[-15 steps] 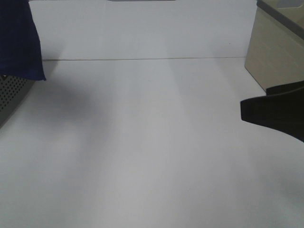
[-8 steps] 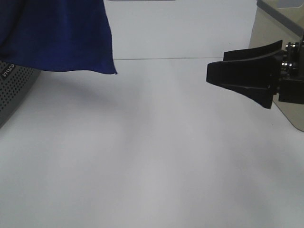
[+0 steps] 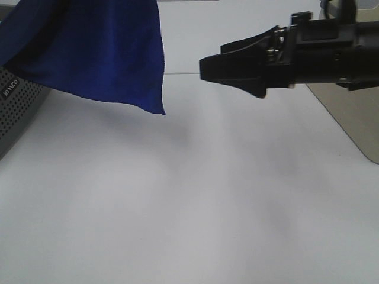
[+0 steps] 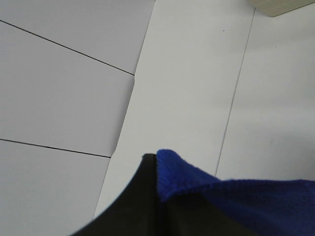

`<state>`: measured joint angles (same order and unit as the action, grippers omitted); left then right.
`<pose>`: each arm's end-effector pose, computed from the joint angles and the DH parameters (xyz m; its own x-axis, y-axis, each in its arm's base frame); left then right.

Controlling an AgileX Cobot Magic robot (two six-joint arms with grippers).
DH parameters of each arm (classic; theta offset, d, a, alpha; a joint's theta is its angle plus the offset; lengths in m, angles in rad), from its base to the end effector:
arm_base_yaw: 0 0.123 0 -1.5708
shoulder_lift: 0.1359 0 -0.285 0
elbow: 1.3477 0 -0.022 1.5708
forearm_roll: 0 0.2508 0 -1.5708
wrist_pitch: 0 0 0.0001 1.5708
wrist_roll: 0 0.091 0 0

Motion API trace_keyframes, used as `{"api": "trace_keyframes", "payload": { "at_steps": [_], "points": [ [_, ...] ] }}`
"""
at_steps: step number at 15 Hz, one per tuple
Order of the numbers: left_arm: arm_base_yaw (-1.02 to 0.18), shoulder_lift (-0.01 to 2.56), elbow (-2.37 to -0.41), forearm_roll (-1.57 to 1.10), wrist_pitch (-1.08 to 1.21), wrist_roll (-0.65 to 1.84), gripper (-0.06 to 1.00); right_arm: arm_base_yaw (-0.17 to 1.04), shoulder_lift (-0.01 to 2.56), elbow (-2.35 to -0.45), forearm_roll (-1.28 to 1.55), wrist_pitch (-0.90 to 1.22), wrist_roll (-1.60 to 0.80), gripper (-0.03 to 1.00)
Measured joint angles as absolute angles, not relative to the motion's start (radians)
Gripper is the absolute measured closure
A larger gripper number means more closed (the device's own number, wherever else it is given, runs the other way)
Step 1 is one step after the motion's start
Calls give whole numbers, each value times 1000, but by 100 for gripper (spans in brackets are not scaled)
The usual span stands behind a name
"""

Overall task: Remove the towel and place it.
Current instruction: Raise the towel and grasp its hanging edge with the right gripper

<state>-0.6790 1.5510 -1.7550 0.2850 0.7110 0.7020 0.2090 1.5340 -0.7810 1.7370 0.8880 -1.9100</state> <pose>0.2823 -0.2064 0.4643 0.2034 0.8412 -0.5010 0.5351 0.3330 0.7764 0.2705 0.1286 0.2428 -0.3738 -0.1315 -0.9182 -0.8348 0.4791 0.2712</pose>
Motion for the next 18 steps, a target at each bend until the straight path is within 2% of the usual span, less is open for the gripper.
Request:
{"api": "trace_keyframes", "payload": {
  "at_steps": [3, 6, 13, 18],
  "points": [
    [-679, 1551, -1755, 283, 711, 687, 94, 322, 1653, -882, 1737, 809, -1910, 19],
    [-679, 1551, -1755, 282, 711, 662, 94, 383, 1769, -967, 1737, 762, -1911, 19],
    [-679, 1551, -1755, 282, 711, 646, 94, 427, 1917, -1133, 1737, 753, -1872, 19],
    [-679, 1551, -1755, 282, 711, 643, 94, 427, 1919, -1139, 1690, 752, -1801, 32]
  ]
}}
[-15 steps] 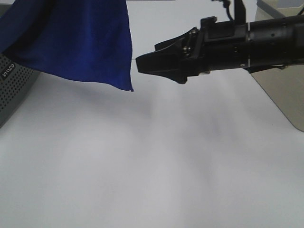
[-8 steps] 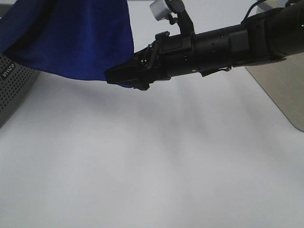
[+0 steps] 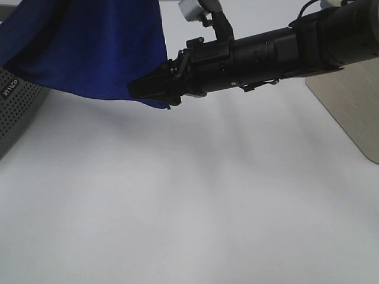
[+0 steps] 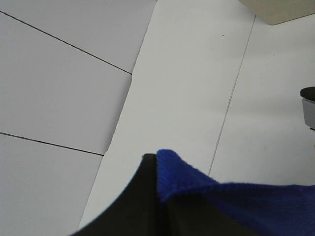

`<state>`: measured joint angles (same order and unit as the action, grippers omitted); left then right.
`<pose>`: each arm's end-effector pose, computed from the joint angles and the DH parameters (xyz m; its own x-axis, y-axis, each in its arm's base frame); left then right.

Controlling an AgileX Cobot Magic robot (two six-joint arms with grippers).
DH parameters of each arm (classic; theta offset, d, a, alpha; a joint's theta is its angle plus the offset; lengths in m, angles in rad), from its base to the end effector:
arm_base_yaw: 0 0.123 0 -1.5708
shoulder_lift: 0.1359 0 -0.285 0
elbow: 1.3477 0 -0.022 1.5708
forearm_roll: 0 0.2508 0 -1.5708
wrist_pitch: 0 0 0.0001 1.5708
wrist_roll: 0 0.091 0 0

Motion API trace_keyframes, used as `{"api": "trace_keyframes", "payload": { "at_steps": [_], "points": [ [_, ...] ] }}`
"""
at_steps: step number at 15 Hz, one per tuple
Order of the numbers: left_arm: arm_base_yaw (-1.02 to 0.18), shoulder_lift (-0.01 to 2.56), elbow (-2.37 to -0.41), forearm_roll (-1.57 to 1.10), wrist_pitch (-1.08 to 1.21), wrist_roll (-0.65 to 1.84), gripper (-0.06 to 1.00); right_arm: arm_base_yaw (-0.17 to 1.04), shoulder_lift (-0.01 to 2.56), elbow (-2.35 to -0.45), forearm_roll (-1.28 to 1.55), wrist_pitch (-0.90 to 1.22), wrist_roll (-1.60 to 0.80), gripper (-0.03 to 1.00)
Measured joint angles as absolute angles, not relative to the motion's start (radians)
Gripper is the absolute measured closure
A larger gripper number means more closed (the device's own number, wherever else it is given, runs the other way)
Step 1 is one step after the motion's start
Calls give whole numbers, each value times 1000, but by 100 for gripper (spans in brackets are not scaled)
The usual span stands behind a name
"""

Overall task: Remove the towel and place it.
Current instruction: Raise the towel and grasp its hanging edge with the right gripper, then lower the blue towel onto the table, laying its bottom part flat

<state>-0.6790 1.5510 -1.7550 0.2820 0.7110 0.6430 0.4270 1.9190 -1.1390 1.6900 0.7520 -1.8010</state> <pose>0.2822 -0.2065 0.4642 0.1712 0.8187 -0.5480 0.5478 0.3833 0.7437 0.3344 0.2200 0.1953 -0.4438 -0.2565 -0.8586 -0.8520 0.4178 0.3155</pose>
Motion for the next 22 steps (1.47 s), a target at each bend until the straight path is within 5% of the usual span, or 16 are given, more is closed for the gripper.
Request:
{"api": "trace_keyframes", "payload": {
  "at_steps": [4, 6, 7, 11, 17, 21, 22],
  "points": [
    [-679, 1551, -1755, 282, 711, 642, 94, 427, 1919, -1139, 1647, 764, -1775, 54],
    [-679, 1551, -1755, 282, 711, 642, 94, 427, 1919, -1139, 1640, 774, -1765, 73],
    [-679, 1551, -1755, 282, 711, 642, 94, 427, 1919, -1139, 1640, 788, -1749, 95],
    [-679, 1551, -1755, 282, 711, 639, 94, 427, 1919, -1139, 1620, 761, -1659, 95],
    [-679, 1551, -1755, 282, 713, 487, 94, 427, 1809, -1140, 1212, 683, -1166, 95],
    [-679, 1551, -1755, 282, 697, 463, 94, 427, 1656, -1218, 656, 673, -668, 95],
    [-679, 1551, -1755, 282, 685, 463, 94, 427, 1602, -1322, 330, 751, -427, 95]
  ]
}}
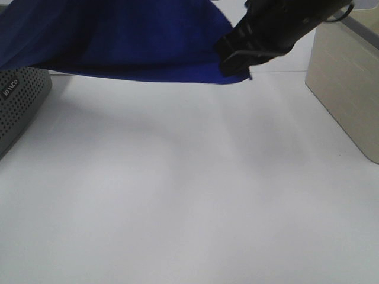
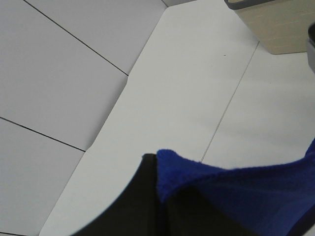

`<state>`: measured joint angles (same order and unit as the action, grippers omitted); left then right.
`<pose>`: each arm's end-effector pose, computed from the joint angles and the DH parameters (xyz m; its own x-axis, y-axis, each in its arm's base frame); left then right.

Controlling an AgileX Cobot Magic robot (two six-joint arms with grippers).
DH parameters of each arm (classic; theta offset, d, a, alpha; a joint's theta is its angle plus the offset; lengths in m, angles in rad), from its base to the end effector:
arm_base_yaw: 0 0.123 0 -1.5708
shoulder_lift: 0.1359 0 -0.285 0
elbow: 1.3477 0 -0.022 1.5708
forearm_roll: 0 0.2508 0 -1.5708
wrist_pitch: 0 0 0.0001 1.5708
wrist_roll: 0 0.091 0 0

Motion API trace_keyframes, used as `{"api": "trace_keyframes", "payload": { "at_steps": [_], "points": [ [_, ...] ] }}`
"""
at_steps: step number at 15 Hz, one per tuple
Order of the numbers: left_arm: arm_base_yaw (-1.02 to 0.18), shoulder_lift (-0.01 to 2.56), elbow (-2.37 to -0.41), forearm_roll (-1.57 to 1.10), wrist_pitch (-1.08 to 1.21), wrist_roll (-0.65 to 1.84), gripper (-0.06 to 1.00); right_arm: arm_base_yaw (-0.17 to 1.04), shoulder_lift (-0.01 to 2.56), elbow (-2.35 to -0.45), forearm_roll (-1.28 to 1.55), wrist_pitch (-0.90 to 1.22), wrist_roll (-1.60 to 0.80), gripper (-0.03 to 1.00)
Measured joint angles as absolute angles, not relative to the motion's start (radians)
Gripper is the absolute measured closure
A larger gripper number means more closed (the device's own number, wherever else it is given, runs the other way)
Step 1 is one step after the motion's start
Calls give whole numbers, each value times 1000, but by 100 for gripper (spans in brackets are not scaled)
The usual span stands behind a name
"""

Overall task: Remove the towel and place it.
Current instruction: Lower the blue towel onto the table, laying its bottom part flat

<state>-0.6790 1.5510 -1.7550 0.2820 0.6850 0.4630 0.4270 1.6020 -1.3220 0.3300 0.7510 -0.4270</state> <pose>0.2827 -0.2075 0.4663 0.0895 0.7268 -0.6810 0.5600 0.5287 0.6379 0.3118 0.1640 0.3071 -0.6151 -0.4734 -0.6305 -0.6482 0.7589 0.0625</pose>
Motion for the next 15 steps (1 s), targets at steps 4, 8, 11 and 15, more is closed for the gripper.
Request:
{"api": "trace_keyframes", "payload": {
  "at_steps": [4, 8, 11, 15],
  "points": [
    [-679, 1551, -1755, 282, 680, 463, 94, 427, 1565, -1546, -66, 966, -175, 95],
    [-679, 1551, -1755, 302, 569, 463, 94, 427, 1556, -1768, -187, 1073, -146, 95],
    [-667, 1551, -1755, 340, 433, 463, 94, 427, 1556, -1834, -202, 1089, -146, 95],
    [-602, 1551, -1755, 350, 292, 463, 94, 427, 1556, -1839, -313, 1055, -140, 95]
  ]
}}
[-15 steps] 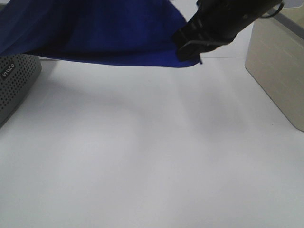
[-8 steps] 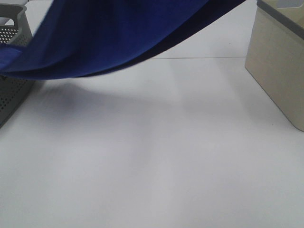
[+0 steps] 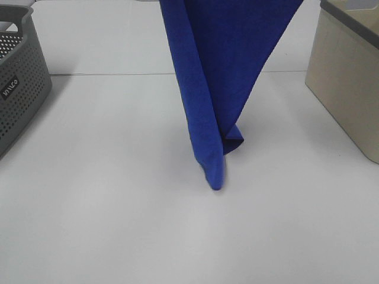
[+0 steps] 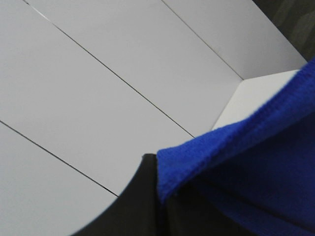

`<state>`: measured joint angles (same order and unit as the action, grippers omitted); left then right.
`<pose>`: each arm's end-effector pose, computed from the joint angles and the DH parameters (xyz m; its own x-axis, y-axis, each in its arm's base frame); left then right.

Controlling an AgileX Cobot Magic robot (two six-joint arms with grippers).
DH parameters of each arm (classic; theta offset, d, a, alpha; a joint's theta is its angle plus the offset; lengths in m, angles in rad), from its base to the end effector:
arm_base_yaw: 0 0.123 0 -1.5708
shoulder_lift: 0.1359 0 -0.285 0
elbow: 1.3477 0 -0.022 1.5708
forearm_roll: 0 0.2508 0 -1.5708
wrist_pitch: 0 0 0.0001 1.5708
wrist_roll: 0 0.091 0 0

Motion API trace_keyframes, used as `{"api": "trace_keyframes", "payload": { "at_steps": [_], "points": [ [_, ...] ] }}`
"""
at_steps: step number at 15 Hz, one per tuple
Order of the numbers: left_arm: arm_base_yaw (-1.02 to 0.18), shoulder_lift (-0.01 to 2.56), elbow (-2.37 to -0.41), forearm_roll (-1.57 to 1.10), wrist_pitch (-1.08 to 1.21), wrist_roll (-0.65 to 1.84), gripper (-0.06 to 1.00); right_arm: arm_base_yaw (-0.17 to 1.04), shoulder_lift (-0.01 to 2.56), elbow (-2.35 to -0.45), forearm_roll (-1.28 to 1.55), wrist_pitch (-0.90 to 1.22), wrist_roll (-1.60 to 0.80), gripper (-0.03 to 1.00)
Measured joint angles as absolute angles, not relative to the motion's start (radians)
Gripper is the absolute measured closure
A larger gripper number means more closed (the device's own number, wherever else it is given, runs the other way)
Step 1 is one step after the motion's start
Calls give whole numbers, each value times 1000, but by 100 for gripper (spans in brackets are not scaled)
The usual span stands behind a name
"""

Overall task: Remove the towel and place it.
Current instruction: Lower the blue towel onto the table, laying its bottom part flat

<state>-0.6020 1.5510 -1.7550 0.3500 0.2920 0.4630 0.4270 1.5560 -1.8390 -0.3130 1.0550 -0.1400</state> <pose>0.2997 -0.1950 0.5005 0.3548 0.6217 -0.6983 0.3267 0.6173 0.7157 0.3098 0.1142 0.4631 -0.4748 -0.5271 -0.7048 -0.3624 0.8469 -0.3892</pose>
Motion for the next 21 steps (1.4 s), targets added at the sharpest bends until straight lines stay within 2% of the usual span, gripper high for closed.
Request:
{"api": "trace_keyframes", "payload": {
  "at_steps": [4, 14, 16, 21],
  "points": [
    [-531, 1551, -1755, 350, 98, 463, 94, 427, 1556, -1848, -407, 827, -118, 95],
    [-498, 1612, -1755, 363, 47, 556, 94, 427, 1558, -1848, -468, 484, -51, 95],
    [-462, 1662, -1755, 365, -106, 565, 94, 427, 1583, -1848, -478, 461, -51, 95],
    [-370, 1762, -1755, 358, -282, 565, 94, 427, 1682, -1848, -559, 289, -16, 95]
  ]
}}
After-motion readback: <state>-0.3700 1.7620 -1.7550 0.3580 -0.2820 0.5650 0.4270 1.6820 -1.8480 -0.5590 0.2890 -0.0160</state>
